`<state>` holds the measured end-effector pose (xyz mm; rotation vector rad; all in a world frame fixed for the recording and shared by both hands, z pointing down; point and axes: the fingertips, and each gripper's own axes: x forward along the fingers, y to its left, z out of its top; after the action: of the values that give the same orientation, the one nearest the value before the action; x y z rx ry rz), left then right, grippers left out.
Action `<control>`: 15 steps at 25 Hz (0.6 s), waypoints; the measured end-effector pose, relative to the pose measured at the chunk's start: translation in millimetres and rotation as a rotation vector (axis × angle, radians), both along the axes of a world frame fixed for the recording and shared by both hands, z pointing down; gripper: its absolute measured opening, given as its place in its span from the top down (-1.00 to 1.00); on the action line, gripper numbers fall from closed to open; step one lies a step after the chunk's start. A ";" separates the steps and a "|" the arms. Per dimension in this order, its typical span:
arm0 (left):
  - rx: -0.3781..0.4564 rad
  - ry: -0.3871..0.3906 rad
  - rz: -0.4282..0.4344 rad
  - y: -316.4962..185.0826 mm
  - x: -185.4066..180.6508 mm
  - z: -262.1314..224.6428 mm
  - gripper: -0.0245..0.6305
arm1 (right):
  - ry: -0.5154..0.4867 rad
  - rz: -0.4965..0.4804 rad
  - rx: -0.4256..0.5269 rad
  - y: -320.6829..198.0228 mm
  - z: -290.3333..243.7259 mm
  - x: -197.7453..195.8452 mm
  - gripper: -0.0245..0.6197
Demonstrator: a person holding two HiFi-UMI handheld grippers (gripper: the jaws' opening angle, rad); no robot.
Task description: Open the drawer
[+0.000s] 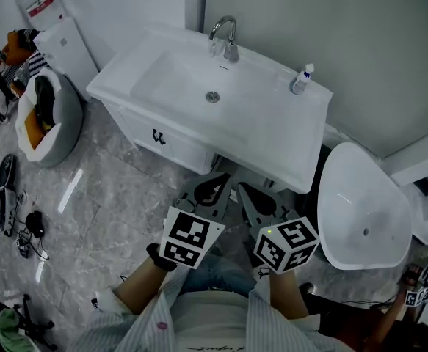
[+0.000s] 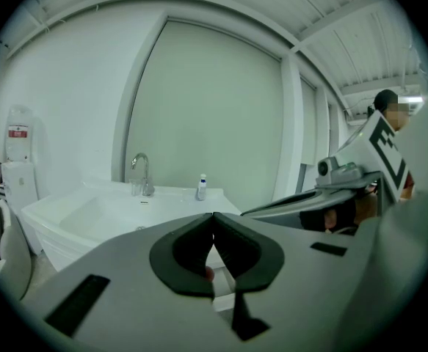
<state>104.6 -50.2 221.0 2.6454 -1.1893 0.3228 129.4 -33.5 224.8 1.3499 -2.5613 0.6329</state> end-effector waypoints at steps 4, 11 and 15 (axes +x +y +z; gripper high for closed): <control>0.004 0.031 0.015 1.2 2.9 -2.1 0.87 | -0.001 0.011 -0.005 1.7 2.5 1.9 0.90; -0.015 0.087 0.072 11.0 16.5 -6.3 0.87 | -0.007 0.030 -0.014 7.1 2.2 6.2 0.90; -0.026 0.092 0.087 12.4 19.6 -3.6 0.87 | -0.005 0.038 -0.017 9.3 2.6 12.2 0.90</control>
<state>124.2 -37.8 217.4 2.6631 -1.0379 0.2275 141.6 -24.2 227.4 1.3969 -2.5339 0.6632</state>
